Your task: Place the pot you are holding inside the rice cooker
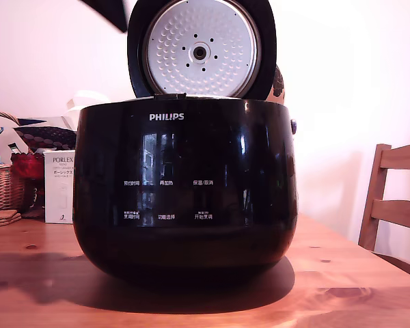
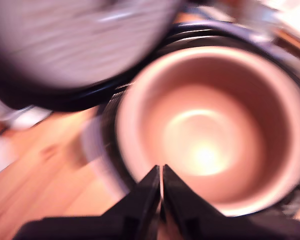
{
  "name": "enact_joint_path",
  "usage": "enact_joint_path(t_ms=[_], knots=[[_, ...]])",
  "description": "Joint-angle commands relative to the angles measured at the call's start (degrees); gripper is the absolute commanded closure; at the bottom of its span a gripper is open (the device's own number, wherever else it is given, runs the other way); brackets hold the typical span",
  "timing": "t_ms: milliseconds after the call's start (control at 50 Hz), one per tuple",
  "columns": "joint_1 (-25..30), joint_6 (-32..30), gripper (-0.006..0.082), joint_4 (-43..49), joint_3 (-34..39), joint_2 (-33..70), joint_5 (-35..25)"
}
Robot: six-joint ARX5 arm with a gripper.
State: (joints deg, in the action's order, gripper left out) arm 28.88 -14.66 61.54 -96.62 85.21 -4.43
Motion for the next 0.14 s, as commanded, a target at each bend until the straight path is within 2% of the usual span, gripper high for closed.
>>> enact_joint_path(t_ms=[0,120], knots=[[-1.4,0.8,0.0791,-0.1,-0.2,-1.3,0.7],[-3.6,0.8,0.0791,-0.3,-0.2,-2.1,0.8]])
